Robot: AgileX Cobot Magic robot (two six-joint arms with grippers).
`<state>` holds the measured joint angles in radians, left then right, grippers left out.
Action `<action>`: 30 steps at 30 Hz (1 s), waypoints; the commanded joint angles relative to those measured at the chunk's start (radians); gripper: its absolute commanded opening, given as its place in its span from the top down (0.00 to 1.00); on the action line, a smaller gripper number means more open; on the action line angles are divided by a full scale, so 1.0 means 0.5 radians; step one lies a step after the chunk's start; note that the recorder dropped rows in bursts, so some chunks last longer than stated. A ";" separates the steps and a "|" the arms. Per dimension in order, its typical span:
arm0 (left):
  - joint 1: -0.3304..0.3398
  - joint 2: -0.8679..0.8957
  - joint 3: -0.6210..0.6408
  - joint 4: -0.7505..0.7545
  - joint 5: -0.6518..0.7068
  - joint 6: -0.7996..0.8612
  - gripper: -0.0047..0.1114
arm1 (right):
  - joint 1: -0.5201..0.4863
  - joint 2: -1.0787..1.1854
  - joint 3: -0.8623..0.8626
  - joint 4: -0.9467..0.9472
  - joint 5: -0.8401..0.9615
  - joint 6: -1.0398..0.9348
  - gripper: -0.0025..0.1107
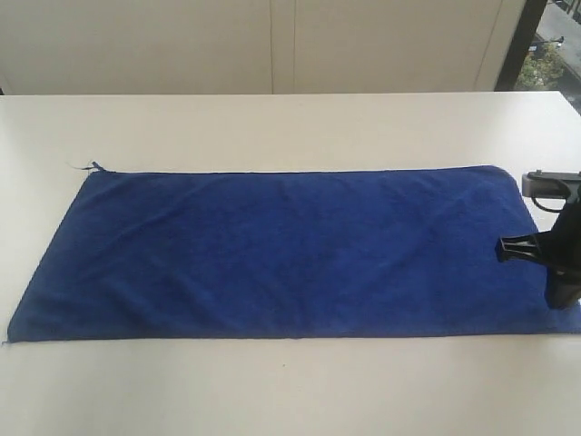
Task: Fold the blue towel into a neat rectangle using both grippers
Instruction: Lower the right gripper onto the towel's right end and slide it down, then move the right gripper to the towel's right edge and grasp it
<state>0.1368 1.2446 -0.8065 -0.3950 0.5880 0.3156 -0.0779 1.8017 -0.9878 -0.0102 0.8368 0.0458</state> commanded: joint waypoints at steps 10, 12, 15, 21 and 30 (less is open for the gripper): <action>-0.011 -0.021 0.015 -0.011 0.019 -0.001 0.96 | 0.003 0.047 0.048 0.020 -0.223 0.001 0.98; -0.011 -0.021 0.015 -0.011 0.019 -0.001 0.96 | 0.003 0.101 0.048 -0.010 -0.187 0.002 0.98; -0.011 -0.021 0.015 -0.011 0.019 -0.001 0.96 | 0.003 0.111 0.048 -0.027 -0.133 0.002 0.98; -0.011 -0.021 0.015 -0.011 0.019 -0.001 0.96 | 0.003 0.111 0.048 -0.053 -0.024 0.005 0.98; -0.011 -0.021 0.015 -0.011 0.019 -0.001 0.96 | 0.003 0.106 0.044 -0.053 -0.147 0.023 0.98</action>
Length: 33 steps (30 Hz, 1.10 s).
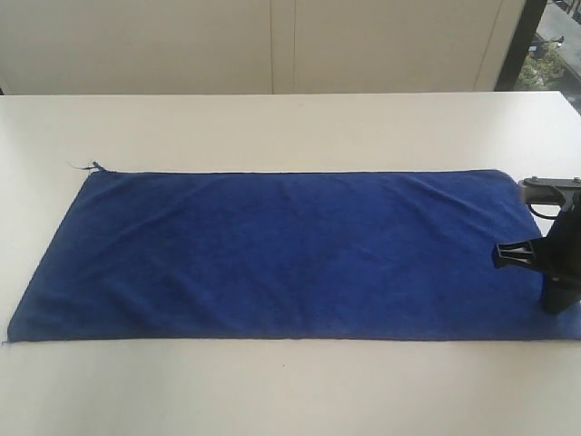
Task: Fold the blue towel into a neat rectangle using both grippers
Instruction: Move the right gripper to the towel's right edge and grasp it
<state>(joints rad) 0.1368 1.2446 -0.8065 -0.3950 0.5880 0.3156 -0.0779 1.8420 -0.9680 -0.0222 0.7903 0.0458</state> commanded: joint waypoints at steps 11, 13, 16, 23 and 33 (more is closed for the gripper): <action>-0.011 -0.021 0.015 -0.011 0.019 -0.001 0.96 | -0.006 -0.220 -0.040 0.027 -0.269 0.075 0.98; -0.011 -0.021 0.015 -0.011 0.019 -0.001 0.96 | -0.009 -0.237 -0.087 -0.001 -0.274 0.075 0.98; -0.011 -0.021 0.015 -0.011 0.019 -0.001 0.96 | -0.017 -0.223 -0.164 -0.007 -0.285 0.049 0.98; -0.011 -0.021 0.015 -0.011 0.019 -0.001 0.96 | -0.128 -0.072 -0.373 -0.007 -0.267 -0.060 0.98; -0.011 -0.021 0.015 -0.011 0.019 -0.001 0.96 | -0.183 0.164 -0.516 0.303 -0.208 -0.707 0.98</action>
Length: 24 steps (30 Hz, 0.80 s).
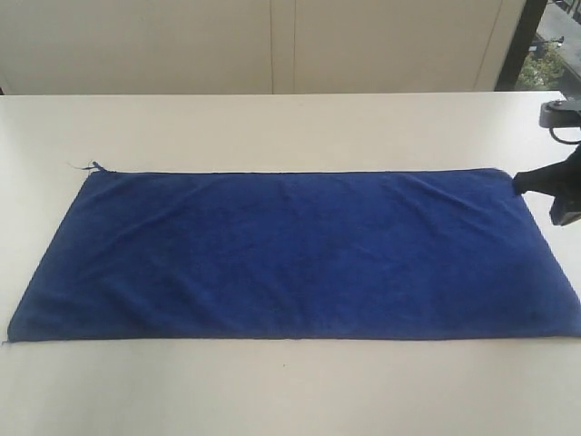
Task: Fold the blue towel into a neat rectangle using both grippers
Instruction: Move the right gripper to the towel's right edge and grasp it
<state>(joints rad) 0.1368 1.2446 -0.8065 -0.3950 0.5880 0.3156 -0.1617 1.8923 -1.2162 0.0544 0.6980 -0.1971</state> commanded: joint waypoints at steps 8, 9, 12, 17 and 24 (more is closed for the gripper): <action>-0.011 -0.021 0.015 -0.011 0.019 -0.001 0.96 | -0.015 0.108 -0.019 0.156 -0.101 -0.352 0.93; -0.011 -0.021 0.015 -0.011 0.019 -0.001 0.96 | -0.015 0.108 -0.019 0.144 -0.101 -0.352 0.91; -0.011 -0.021 0.015 -0.011 0.019 -0.001 0.96 | -0.015 0.108 -0.016 0.130 -0.115 -0.352 0.81; -0.011 -0.021 0.015 -0.011 0.019 -0.001 0.96 | -0.015 0.108 -0.005 0.125 -0.150 -0.352 0.73; -0.011 -0.021 0.015 -0.011 0.019 -0.001 0.96 | -0.015 0.108 -0.005 0.116 -0.155 -0.352 0.66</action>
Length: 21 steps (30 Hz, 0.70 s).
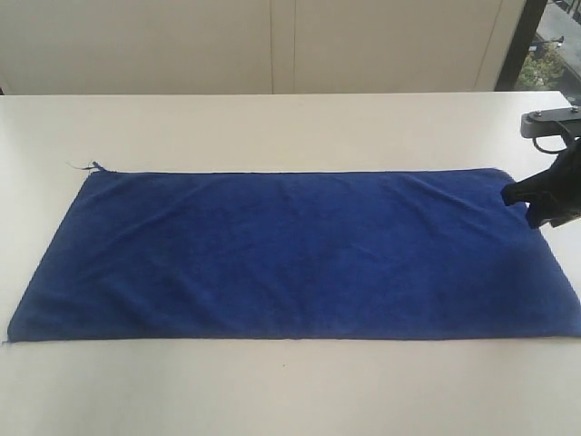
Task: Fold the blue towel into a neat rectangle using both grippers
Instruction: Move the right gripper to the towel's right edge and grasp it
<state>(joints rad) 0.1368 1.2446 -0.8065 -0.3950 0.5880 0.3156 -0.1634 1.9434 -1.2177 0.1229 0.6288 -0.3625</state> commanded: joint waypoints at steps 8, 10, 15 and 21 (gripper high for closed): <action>-0.011 -0.021 0.015 -0.011 0.019 -0.001 0.96 | -0.012 0.005 0.004 -0.021 -0.045 -0.021 0.62; -0.011 -0.021 0.015 -0.011 0.019 -0.001 0.96 | -0.012 0.005 0.022 -0.021 -0.080 -0.017 0.62; -0.011 -0.021 0.015 -0.011 0.019 -0.001 0.96 | -0.012 0.005 0.087 -0.021 -0.152 -0.013 0.62; -0.011 -0.021 0.015 -0.011 0.019 -0.001 0.96 | -0.012 0.043 0.087 -0.002 -0.118 0.007 0.62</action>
<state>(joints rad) 0.1368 1.2446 -0.8065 -0.3950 0.5880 0.3156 -0.1634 1.9521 -1.1809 0.1190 0.5639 -0.3625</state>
